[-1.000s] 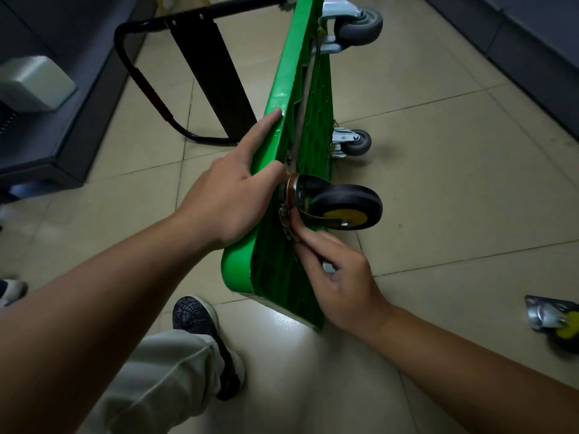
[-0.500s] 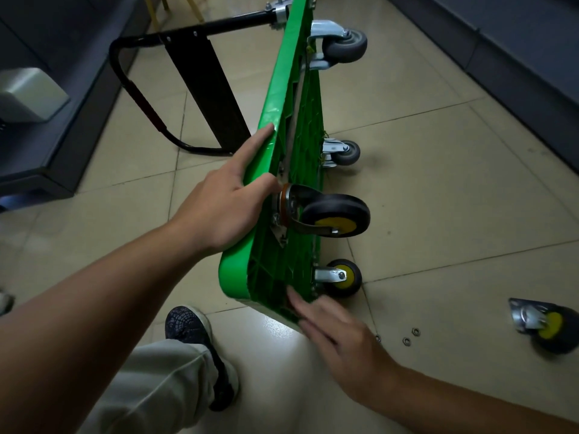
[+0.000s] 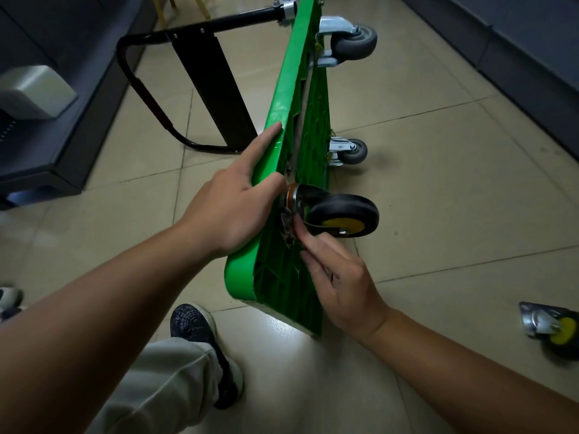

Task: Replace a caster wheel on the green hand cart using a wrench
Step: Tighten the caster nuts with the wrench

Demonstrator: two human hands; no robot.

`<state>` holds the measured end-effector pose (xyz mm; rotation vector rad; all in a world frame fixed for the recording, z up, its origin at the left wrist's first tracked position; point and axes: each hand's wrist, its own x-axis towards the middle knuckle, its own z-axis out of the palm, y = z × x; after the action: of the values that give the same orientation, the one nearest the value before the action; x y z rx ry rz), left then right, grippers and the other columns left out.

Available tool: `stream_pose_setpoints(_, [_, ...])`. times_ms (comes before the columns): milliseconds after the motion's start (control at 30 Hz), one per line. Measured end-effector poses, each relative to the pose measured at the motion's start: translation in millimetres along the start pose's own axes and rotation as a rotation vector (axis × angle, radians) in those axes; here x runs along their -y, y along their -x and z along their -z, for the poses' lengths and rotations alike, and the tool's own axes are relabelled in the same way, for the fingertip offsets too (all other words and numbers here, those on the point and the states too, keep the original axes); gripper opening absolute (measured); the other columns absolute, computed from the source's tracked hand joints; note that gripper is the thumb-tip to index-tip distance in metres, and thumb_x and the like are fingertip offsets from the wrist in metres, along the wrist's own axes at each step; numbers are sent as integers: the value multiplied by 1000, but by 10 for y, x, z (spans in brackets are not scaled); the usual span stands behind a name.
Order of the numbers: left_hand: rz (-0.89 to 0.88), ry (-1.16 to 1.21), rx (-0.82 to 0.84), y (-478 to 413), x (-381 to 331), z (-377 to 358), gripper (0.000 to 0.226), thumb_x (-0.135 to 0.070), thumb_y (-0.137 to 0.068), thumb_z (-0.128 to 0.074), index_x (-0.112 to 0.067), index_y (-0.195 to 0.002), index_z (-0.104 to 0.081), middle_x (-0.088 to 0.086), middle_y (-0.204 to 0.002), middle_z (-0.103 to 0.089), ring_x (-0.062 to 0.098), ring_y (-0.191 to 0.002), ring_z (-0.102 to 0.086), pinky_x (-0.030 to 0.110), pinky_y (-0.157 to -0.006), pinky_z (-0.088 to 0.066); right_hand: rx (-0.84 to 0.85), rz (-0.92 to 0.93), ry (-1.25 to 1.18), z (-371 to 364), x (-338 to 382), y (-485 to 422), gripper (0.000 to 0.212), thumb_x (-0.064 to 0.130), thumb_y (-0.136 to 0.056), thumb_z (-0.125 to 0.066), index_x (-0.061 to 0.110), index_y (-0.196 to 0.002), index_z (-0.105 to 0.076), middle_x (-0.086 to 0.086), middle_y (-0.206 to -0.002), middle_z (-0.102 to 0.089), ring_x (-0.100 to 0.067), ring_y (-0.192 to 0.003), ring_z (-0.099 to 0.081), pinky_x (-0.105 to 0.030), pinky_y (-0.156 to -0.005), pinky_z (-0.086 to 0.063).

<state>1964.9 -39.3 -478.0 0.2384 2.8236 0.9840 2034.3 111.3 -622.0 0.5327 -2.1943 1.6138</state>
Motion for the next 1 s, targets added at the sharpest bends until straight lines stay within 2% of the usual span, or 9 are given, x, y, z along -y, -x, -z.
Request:
stream_pose_setpoints(167, [-3, -33, -12, -4, 2, 4, 70, -53, -85, -45, -74, -146, -17, -3, -143, -55, 22, -110, -63, 49, -97, -54, -70, -267, -341, -194, 374, 132, 46, 17, -103, -54, 35, -146, -50, 10, -121, -70, -12, -112, -66, -25, -95, -51])
stream_pose_setpoints(233, [-1, -27, -6, 4, -5, 21, 70, -53, -85, -46, -75, -145, -18, -2, -150, -51, 23, -116, -59, 50, -102, -51, -75, -415, -518, -249, 476, 135, 45, 20, -102, -54, 45, -140, -54, 25, -111, -69, 3, -105, -64, -19, -88, -51])
stream_pose_setpoints(333, [7, -4, 6, 17, -31, 21, 70, -53, -84, -46, -77, -143, -19, -3, -149, -50, 25, -115, -61, 51, -100, -53, -87, -449, -506, -153, 506, 108, 44, 14, -102, -56, 34, -141, -56, 28, -76, -65, 7, -74, -61, -8, -67, -45])
stream_pose_setpoints(467, [27, 38, 39, 13, -63, 21, 68, -52, -84, -48, -78, -141, -21, -4, -135, -51, 25, -103, -67, 54, -91, -58, -84, -441, -450, -133, 490, 112, 44, 18, -102, -57, 36, -142, -55, 25, -67, -62, 5, -64, -58, -13, -67, -45])
stream_pose_setpoints(567, [22, 50, 42, 22, -71, 26, 68, -52, -85, -50, -77, -142, -22, -9, -132, -48, 20, -101, -67, 53, -89, -59, -97, -430, -446, -116, 494, 158, 44, 24, -101, -57, 45, -139, -53, 24, -77, -66, 4, -72, -62, -14, -68, -48])
stream_pose_setpoints(700, [1, 55, 36, 28, -82, 27, 69, -51, -86, -52, -78, -142, -21, -7, -139, -49, 14, -101, -65, 44, -90, -57, -280, -328, -29, 16, 192, 572, 42, 16, -103, -56, 20, -144, -56, 9, -112, -68, -8, -100, -66, -15, -84, -51])
stream_pose_setpoints(767, [-4, 26, 16, 42, -100, 27, 71, -53, -83, -51, -80, -140, -20, -5, -145, -49, 16, -106, -63, 45, -97, -54, -365, -572, 18, 68, -85, 891, 37, 12, -101, -59, 19, -137, -63, 12, -121, -68, -6, -114, -64, -13, -94, -48])
stream_pose_setpoints(900, [-2, 4, 34, 41, -83, 20, 70, -53, -85, -50, -80, -141, -17, 1, -147, -52, 22, -101, -67, 52, -94, -56, -368, -1064, 144, -50, -701, 1435, 20, 6, -95, -60, 21, -85, -66, 2, -76, -66, -26, -77, -63, -19, -60, -44])
stream_pose_setpoints(1000, [-17, -14, 25, 19, -60, 17, 70, -52, -86, -50, -78, -142, -18, 0, -145, -54, 22, -102, -67, 51, -94, -56, -274, -1273, 161, -136, -1040, 1639, 10, 6, -92, -62, 7, -84, -67, -10, -77, -65, -32, -77, -63, -30, -62, -41])
